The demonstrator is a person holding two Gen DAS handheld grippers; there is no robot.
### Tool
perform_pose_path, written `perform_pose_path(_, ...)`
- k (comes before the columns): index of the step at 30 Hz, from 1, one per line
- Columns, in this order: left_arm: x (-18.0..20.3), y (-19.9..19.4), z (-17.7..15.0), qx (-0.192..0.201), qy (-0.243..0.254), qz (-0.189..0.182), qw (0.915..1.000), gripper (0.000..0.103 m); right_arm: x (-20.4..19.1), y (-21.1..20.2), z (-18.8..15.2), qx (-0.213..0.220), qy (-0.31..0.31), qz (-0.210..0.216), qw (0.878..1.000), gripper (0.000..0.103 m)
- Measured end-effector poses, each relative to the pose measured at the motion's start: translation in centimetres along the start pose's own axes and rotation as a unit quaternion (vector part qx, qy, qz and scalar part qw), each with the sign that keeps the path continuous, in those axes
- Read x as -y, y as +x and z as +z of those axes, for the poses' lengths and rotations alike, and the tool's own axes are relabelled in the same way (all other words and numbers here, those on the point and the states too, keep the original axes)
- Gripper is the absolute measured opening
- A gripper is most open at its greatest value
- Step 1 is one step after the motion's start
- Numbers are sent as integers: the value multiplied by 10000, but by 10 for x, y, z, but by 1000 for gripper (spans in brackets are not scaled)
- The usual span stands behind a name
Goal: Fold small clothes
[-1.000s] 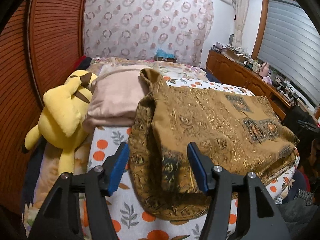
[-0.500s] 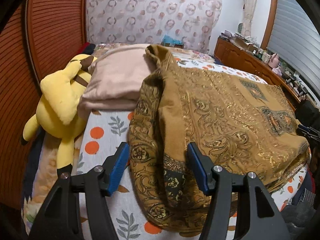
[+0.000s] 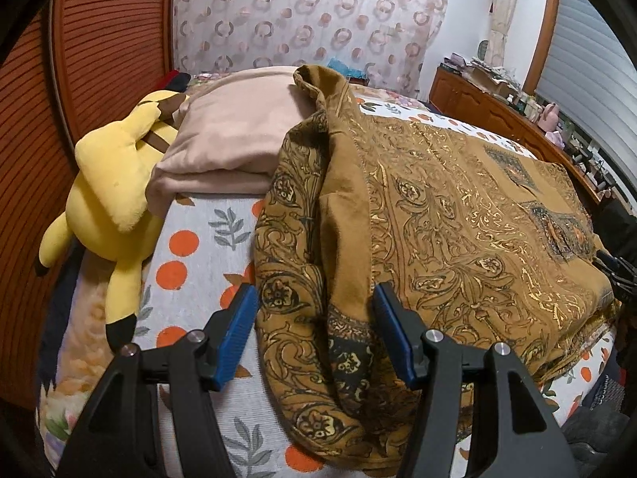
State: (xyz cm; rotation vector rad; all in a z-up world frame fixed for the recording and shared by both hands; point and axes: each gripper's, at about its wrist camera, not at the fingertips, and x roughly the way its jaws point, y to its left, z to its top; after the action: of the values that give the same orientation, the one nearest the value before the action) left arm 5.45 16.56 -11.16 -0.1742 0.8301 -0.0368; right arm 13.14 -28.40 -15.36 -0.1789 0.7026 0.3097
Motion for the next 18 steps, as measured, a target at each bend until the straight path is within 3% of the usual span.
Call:
perform_pose_path(11,-7,5,6,57,-190,-154,9997,60,1,-1,-4,137,61,2,9999,62)
perform_pose_path(14,-5,6,6,41,-94,-175,9998,51,0,-2,-5,172,56,-63,9998,63)
perform_pose_path(18,-4,6,7,22,-70,-157,9999,50,0,-3,-5,207,86,-74,9997,63)
